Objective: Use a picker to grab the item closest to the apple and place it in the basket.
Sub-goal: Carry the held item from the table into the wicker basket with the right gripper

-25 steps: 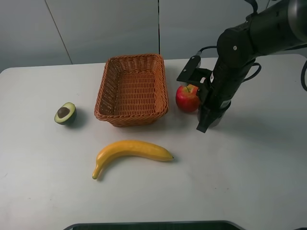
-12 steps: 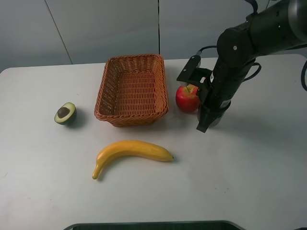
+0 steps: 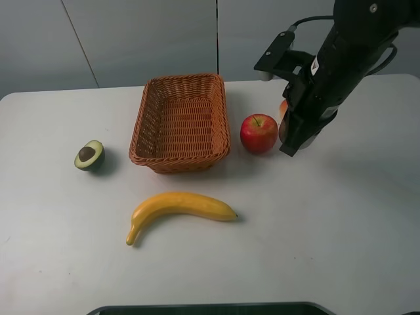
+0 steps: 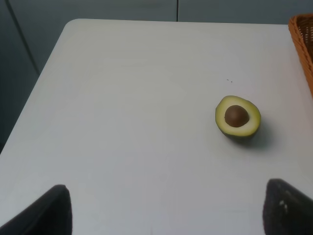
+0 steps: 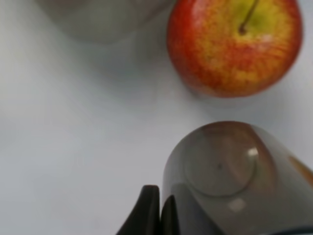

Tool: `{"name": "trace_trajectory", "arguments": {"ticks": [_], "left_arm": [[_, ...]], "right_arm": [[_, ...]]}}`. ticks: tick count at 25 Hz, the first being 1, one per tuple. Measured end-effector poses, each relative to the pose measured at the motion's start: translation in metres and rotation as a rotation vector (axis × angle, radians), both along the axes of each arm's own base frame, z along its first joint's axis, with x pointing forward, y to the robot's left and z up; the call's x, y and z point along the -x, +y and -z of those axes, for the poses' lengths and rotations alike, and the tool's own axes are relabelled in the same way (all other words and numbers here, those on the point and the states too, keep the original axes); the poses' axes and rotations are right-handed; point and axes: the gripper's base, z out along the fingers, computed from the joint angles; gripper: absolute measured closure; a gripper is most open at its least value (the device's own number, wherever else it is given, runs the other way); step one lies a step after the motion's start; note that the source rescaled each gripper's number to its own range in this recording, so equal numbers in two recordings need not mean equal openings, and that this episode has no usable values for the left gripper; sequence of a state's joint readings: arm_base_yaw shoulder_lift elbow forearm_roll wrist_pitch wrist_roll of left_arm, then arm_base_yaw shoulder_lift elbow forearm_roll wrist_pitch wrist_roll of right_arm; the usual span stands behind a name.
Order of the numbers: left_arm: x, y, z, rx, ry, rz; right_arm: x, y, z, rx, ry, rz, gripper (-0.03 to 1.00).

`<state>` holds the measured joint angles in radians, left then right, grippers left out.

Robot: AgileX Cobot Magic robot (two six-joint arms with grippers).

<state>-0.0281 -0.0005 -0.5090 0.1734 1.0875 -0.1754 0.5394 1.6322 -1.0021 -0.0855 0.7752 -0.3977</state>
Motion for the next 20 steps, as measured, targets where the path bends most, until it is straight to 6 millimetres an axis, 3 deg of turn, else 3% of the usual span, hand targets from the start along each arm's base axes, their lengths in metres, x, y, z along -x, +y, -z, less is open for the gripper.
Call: {"name": "trace_trajectory", "arguments": {"ticks": [6, 10, 14, 20], "left_arm": [[0.0, 0.0, 0.0, 0.0, 0.0, 0.0], [0.0, 0.0, 0.0, 0.0, 0.0, 0.0], [0.0, 0.0, 0.0, 0.0, 0.0, 0.0], [0.0, 0.0, 0.0, 0.0, 0.0, 0.0]], "right_arm": [[0.005, 0.02, -0.043, -0.052, -0.053, 0.002, 0.97], [-0.002, 0.047, -0.057, -0.076, -0.073, -0.028, 0.97], [-0.017, 0.077, -0.055, -0.083, -0.077, -0.059, 0.97], [-0.039, 0.128, -0.035, -0.075, -0.083, -0.157, 0.97]]}}
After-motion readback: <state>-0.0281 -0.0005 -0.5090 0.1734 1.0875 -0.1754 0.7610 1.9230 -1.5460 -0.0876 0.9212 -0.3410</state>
